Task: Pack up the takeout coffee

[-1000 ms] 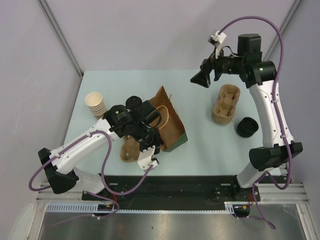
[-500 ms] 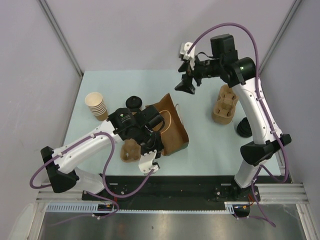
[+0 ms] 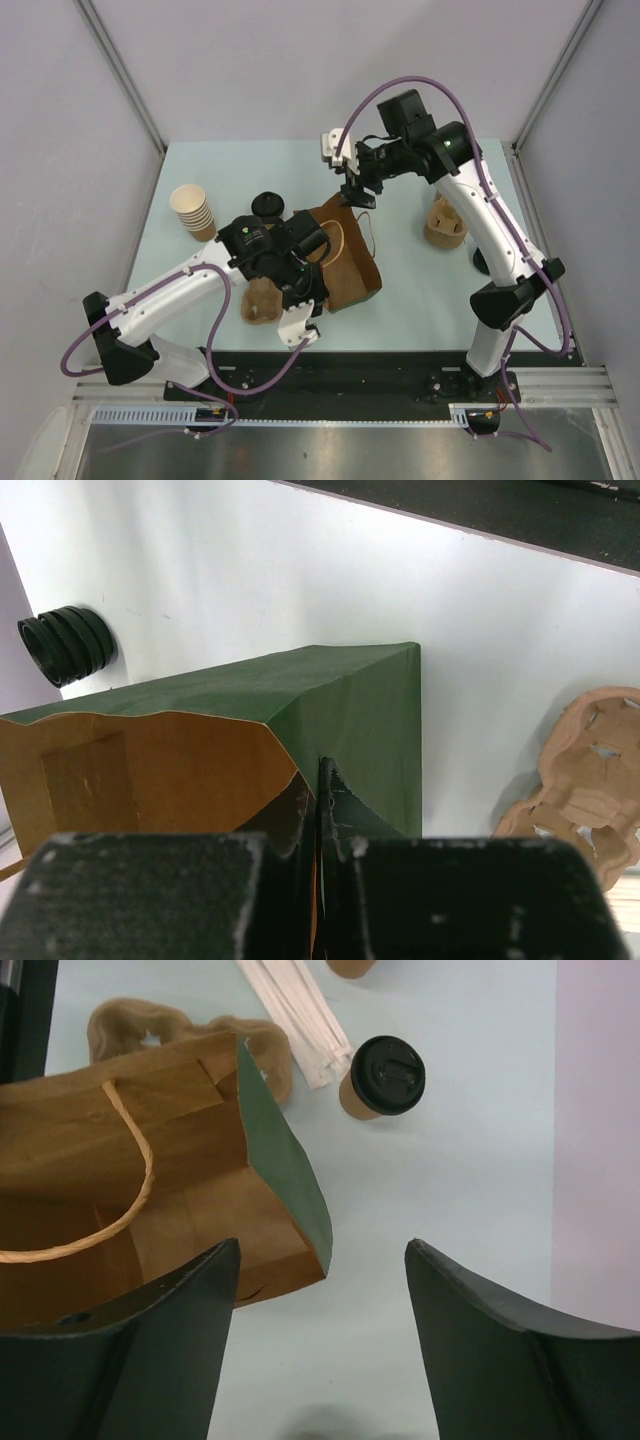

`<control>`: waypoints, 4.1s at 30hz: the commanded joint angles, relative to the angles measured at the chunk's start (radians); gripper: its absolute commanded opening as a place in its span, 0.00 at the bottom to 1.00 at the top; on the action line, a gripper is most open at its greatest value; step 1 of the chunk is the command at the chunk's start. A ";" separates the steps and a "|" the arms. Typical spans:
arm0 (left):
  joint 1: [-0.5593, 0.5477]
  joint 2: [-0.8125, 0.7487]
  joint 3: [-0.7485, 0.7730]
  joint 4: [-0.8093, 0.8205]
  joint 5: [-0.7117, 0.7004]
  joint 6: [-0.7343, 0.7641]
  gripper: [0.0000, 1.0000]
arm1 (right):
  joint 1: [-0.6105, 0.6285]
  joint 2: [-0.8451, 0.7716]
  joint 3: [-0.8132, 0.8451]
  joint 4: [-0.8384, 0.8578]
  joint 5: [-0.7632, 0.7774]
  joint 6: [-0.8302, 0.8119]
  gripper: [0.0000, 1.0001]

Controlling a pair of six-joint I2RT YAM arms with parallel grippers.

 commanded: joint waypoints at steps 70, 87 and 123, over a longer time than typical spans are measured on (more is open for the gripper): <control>0.166 0.241 0.693 0.333 -0.225 -1.741 0.49 | -0.123 -0.179 -0.336 0.346 0.264 0.831 0.00; 0.190 0.219 0.658 0.284 -0.381 -1.712 0.29 | -0.118 -0.174 -0.335 0.348 0.267 0.817 0.00; 0.501 0.121 0.085 0.499 0.069 -2.080 0.00 | -0.126 -0.217 -0.490 0.444 0.274 0.797 0.00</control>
